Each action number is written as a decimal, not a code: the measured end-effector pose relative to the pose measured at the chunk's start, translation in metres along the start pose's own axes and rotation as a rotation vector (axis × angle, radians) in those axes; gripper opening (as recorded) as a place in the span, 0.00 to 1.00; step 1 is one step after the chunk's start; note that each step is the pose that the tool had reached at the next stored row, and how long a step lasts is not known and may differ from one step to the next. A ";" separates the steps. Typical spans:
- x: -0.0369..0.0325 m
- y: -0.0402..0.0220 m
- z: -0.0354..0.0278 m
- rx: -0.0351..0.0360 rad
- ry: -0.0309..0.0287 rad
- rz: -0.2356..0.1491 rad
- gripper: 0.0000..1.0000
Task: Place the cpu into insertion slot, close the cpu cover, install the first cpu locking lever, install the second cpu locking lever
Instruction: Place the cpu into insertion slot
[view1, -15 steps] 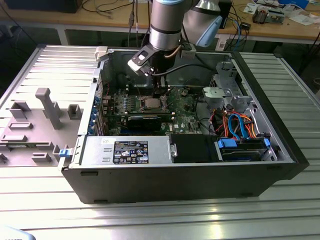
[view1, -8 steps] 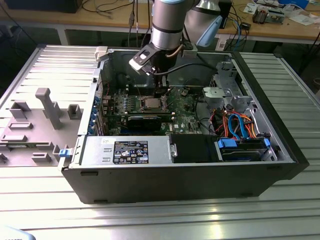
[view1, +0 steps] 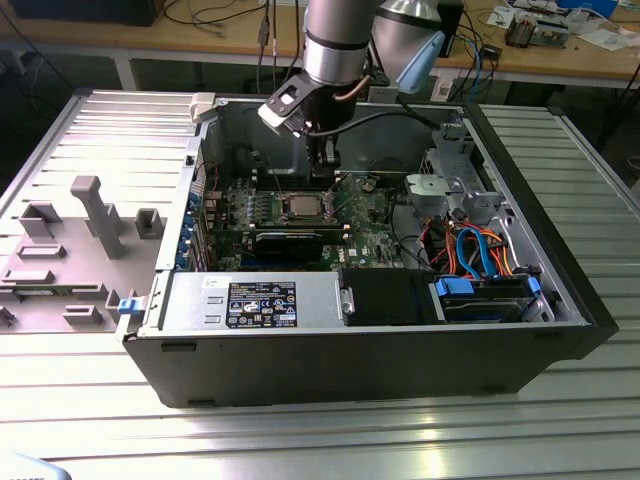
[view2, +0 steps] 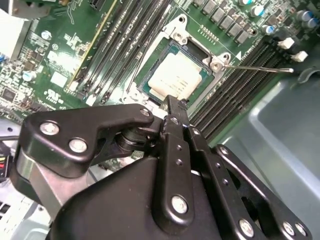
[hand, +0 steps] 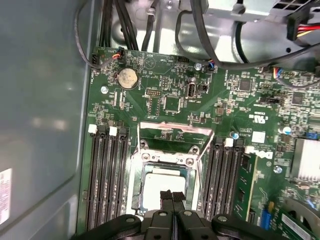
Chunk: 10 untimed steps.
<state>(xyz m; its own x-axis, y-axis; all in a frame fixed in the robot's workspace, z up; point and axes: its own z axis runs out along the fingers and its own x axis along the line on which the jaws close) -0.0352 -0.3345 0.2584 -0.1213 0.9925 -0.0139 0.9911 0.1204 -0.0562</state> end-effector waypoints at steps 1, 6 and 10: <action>0.0000 -0.0001 -0.0023 0.0000 0.0001 0.000 0.11; -0.0002 -0.0008 -0.0151 0.0000 0.0000 0.000 0.11; -0.0003 -0.0012 -0.0213 0.0001 -0.0001 0.000 0.11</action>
<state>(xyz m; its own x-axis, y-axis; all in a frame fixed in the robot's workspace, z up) -0.0352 -0.3345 0.2798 -0.1213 0.9925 -0.0140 0.9911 0.1204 -0.0563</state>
